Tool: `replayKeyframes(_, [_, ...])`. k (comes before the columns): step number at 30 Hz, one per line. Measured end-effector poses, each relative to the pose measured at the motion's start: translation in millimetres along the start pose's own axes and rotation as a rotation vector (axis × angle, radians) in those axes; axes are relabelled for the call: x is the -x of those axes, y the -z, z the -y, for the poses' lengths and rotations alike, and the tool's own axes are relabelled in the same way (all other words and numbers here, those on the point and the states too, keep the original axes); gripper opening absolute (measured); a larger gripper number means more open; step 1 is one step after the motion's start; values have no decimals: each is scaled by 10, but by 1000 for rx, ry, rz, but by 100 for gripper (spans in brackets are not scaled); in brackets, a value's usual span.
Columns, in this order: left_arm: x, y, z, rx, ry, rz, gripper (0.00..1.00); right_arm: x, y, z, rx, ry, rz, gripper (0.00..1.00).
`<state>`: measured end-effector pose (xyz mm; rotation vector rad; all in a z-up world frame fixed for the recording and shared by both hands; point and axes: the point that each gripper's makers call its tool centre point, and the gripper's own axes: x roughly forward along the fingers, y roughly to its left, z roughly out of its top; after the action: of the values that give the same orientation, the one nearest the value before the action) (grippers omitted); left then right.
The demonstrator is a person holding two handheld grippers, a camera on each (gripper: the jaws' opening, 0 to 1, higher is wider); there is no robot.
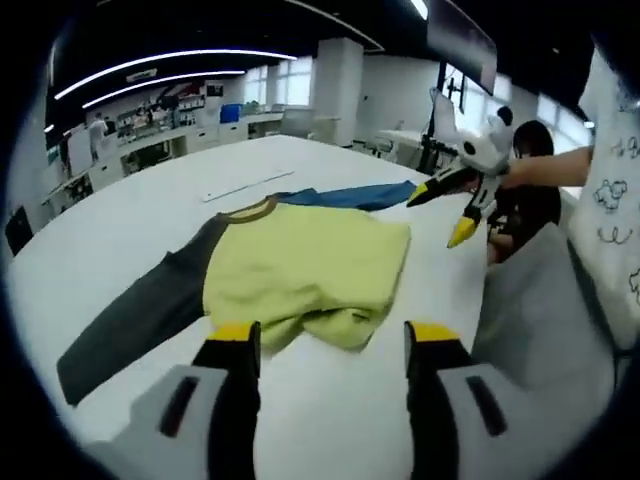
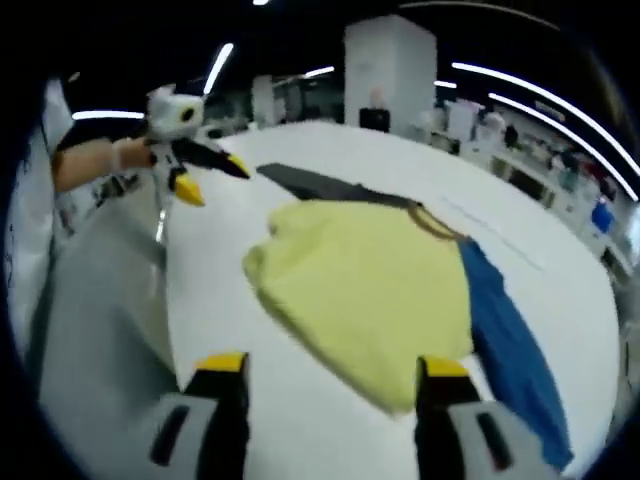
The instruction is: Fold the garment on the visible template until the final outline fits inside the template.
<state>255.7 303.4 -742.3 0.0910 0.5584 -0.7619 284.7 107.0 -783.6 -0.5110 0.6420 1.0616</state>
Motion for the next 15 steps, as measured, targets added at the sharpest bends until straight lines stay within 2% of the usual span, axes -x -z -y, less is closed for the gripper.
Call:
replayKeyframes(2, [5, -6, -11, 15, -16, 12, 54, -77, -47, -45, 53, -13, -8, 55])
replayKeyframes(4, [12, -55, 25, 51, -12, 50, 54, -145, -84, -104, 113, -33, -22, 50])
replayKeyframes(6, [19, -34, 53, 59, -13, 46, 55, -221, -114, -161, 174, -54, -34, 47])
replayKeyframes(8, [27, -5, 43, 52, -25, 45, 54, -301, -126, -222, 194, -80, -48, 45])
replayKeyframes(11, [50, -18, 85, 92, -26, 72, 55, -427, -104, -245, 280, -104, -83, 37])
replayKeyframes(13, [40, 30, 114, 87, -28, 61, 55, -478, -68, -260, 314, -118, -107, 33])
replayKeyframes(15, [35, 86, 121, 75, -45, 45, 55, -541, -51, -202, 380, -90, -132, 26])
